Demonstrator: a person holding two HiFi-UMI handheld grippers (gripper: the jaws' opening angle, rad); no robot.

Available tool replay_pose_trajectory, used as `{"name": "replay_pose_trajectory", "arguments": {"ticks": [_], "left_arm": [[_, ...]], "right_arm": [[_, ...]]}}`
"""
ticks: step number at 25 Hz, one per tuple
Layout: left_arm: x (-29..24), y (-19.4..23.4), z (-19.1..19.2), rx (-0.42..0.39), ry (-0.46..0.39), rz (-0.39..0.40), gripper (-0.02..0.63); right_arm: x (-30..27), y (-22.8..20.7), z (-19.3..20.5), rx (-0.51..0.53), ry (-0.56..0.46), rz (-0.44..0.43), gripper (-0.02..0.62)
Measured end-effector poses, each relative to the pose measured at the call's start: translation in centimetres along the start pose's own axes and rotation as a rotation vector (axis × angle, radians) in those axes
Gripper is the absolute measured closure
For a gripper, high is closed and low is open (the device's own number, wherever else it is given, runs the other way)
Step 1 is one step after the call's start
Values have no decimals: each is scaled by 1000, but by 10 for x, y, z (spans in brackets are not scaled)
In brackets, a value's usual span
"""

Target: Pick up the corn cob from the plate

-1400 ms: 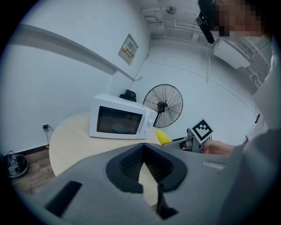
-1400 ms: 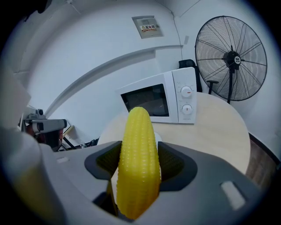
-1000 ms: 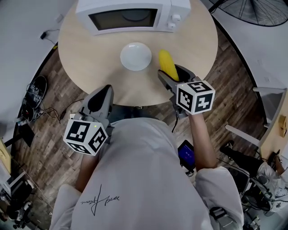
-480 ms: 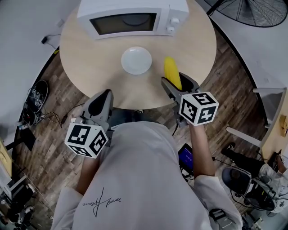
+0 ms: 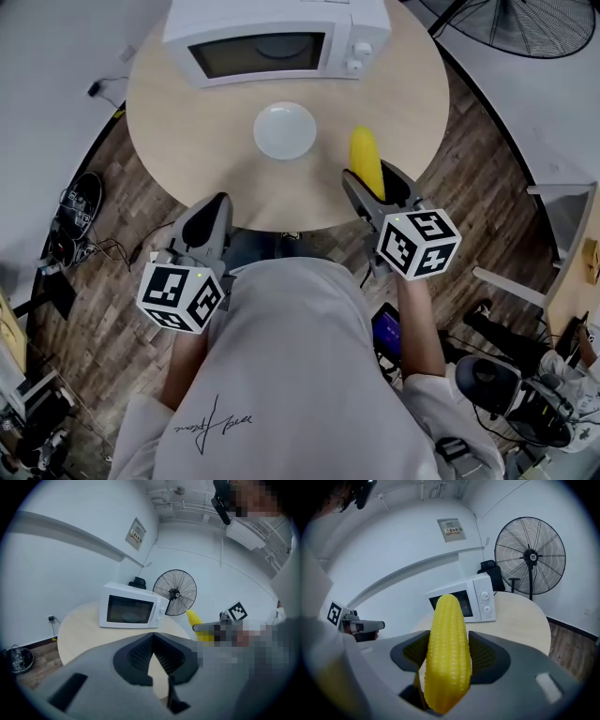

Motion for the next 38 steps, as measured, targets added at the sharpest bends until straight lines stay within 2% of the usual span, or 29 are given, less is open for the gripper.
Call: {"name": "replay_pose_trajectory", "arguments": {"ticks": [12,24,38], "left_arm": [[5,3,-3,15,-21,-8,615],[3,2,0,14,-10,-1,615],[1,1,0,12,-4,0,615]], "right_arm": [[19,8,6,-8,-74,8,327],[27,5,4,10,-81,18,327],[24,8,1,21,-71,-17,327]]}}
Point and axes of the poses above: the fingertips, and each gripper's own axes: x backward along the fingers, y to its left, z out of its underside, the point moved 3 cm from there along x, backward along the fingers, and after that the axes turned 2 degrees about -y, right-handed, at the moved point
